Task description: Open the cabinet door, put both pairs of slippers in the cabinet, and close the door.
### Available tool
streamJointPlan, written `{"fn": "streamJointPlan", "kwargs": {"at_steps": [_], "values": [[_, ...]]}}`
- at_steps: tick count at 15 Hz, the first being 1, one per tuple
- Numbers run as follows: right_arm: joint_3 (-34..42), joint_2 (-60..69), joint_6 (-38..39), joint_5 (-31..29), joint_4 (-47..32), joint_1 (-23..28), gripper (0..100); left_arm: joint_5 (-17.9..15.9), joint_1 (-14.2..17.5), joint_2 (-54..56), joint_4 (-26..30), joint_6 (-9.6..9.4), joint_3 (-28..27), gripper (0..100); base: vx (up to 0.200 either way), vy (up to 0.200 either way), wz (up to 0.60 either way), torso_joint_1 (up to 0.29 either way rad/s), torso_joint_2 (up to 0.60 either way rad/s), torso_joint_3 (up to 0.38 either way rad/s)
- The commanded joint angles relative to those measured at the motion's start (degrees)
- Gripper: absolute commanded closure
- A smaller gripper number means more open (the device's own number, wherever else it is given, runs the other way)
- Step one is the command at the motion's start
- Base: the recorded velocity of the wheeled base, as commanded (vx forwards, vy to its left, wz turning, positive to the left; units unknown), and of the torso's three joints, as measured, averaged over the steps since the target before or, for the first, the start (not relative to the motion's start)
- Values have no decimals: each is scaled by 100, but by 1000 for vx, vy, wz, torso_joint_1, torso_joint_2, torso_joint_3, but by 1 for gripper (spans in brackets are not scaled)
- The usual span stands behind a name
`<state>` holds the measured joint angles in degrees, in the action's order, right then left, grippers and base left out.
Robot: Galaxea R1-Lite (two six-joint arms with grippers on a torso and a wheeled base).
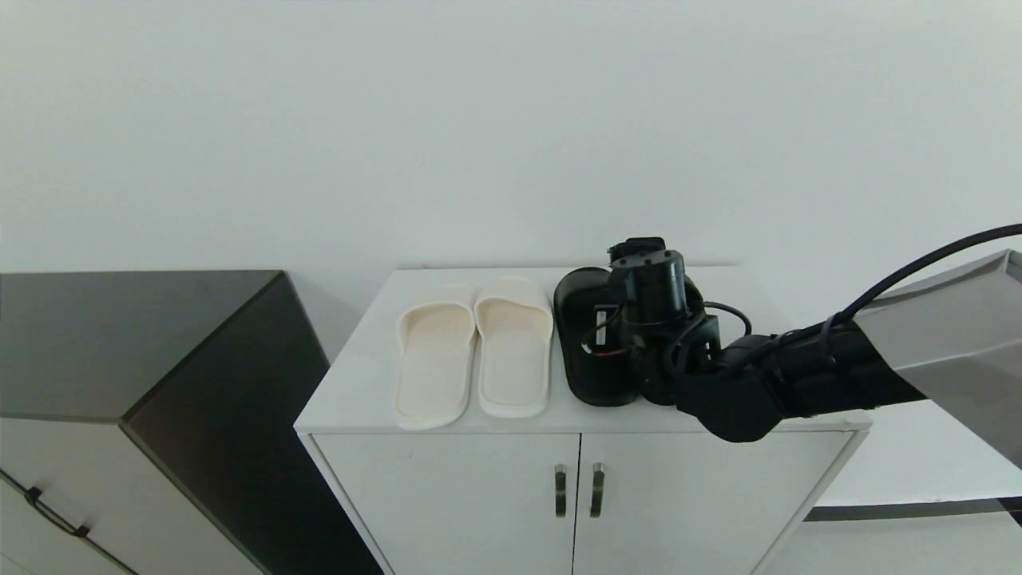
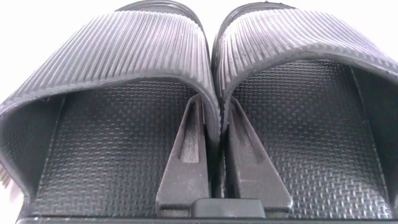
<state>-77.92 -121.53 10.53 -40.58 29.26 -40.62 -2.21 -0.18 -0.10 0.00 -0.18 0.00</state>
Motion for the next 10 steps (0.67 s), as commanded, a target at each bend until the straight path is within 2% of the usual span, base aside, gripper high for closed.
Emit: {"fn": "streamJointPlan", "kwargs": {"at_steps": [1,5,10], "values": [[198,569,-34,15,-8,-122,100,1,1,-8,0,1,0,100,0,0,0,0,0,0],[1280,1711,-130,507,-8,-368,100,1,1,-8,0,1,0,100,0,0,0,0,0,0],[2501,2995,-122,1624,-96,-702,100,1,1,1,0,-8,0,100,0,0,0,0,0,0]]}}
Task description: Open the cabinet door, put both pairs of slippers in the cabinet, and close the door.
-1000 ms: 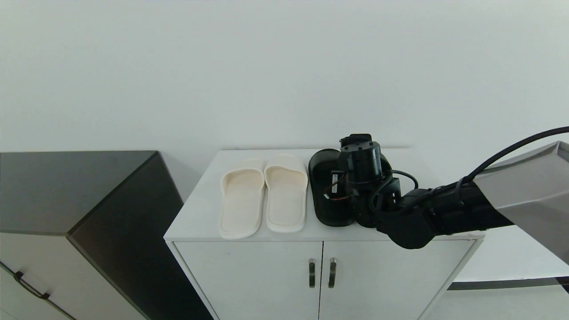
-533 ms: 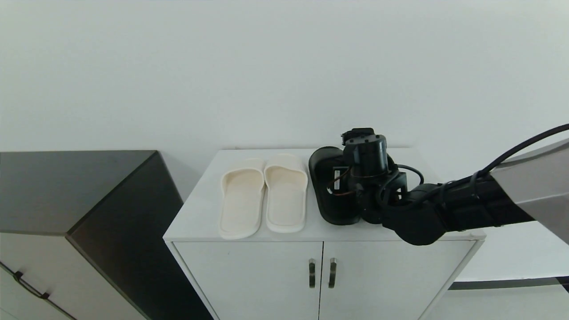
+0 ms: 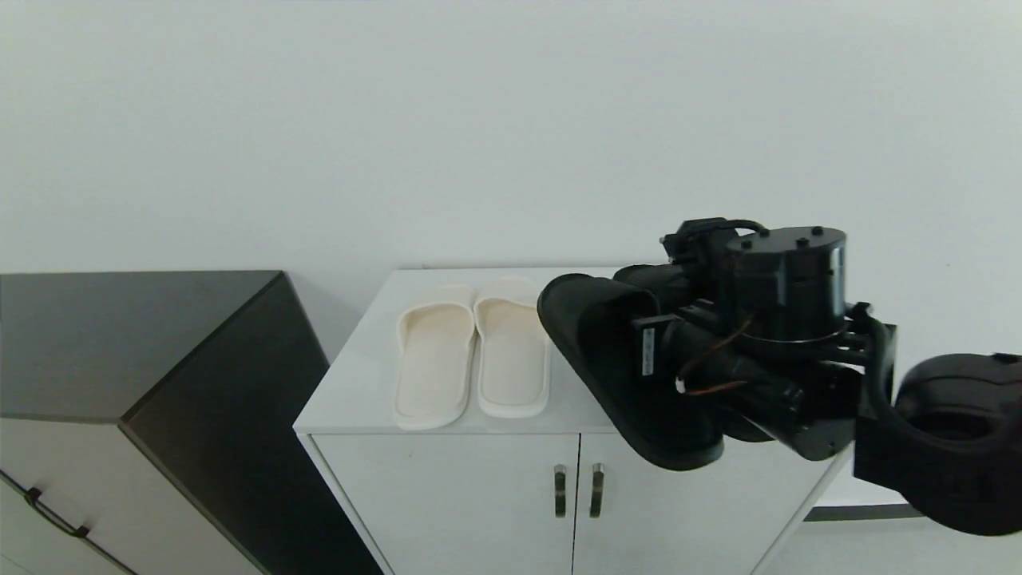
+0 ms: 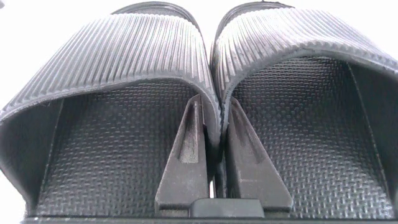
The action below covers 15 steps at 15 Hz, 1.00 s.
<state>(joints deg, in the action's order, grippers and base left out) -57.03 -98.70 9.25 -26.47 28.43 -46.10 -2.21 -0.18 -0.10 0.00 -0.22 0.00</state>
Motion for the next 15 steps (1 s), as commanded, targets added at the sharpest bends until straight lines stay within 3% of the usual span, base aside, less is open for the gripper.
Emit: {"fn": "streamJointPlan", "kwargs": {"at_steps": [1,8,15], "values": [[588,834,6,309,-13,-232,100,1,1,-8,0,-4,0,100,0,0,0,0,0,0],[1106,1054,-2,608,-4,-470,100,1,1,1,0,-4,0,100,0,0,0,0,0,0],[1159,1080,-20,564,22,-434,100,1,1,-8,0,4,0,100,-200,0,0,2,0,2]]}}
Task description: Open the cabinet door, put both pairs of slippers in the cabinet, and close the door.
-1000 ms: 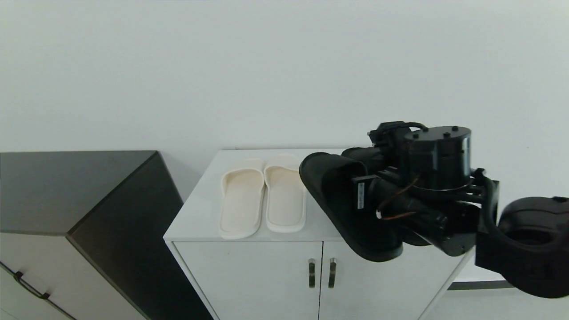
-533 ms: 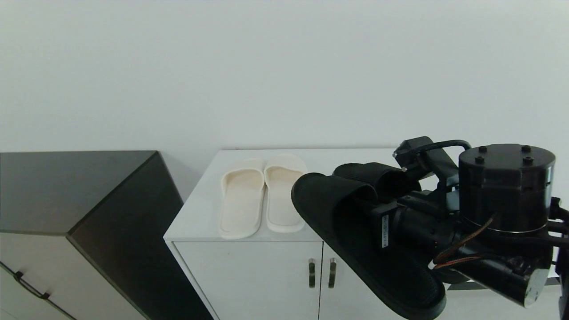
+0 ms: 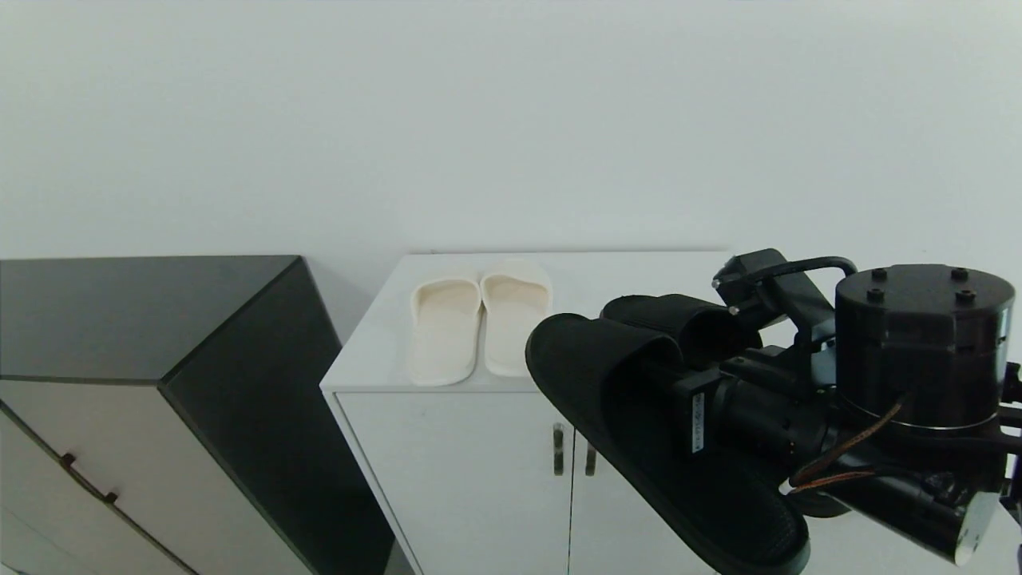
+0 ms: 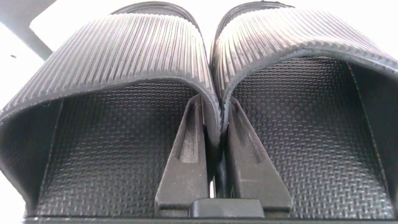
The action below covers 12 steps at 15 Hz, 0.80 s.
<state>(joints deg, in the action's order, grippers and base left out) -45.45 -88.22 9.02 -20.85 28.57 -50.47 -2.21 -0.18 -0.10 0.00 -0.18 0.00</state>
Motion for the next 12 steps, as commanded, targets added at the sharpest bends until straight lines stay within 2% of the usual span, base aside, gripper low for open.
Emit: {"fn": "streamJointPlan", "kwargs": {"at_steps": [1,7,12], "values": [[18,33,-41,2,8,2,100,1,1,-8,0,1,0,100,-200,0,0,7,-2,2],[115,42,-67,37,17,2,100,1,1,-8,0,1,0,100,-200,0,0,4,4,4],[159,42,-76,37,8,2,100,1,1,-8,0,1,0,100,0,0,0,0,0,0]]}}
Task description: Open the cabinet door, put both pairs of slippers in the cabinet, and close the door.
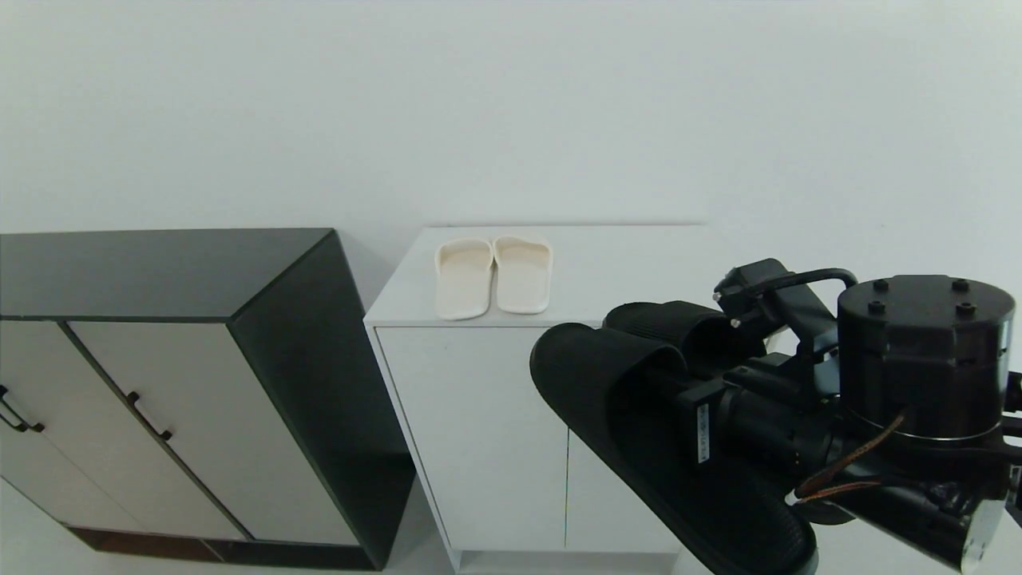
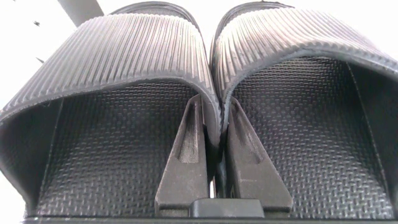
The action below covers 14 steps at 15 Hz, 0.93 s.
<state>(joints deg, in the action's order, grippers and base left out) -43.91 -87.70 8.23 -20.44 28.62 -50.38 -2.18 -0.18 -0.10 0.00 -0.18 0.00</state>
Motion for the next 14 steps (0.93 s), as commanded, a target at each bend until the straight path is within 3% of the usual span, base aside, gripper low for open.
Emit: {"fn": "streamJointPlan", "kwargs": {"at_steps": [1,9,14], "values": [[5,-19,3,-3,3,-7,100,-2,1,-8,0,1,0,100,0,0,0,0,0,0],[67,-19,12,-3,12,-15,100,-2,1,-8,0,9,0,100,0,0,0,0,0,0],[93,-19,-58,-3,12,-15,100,-2,1,-8,0,-8,0,100,0,0,0,-161,401,228]]}}
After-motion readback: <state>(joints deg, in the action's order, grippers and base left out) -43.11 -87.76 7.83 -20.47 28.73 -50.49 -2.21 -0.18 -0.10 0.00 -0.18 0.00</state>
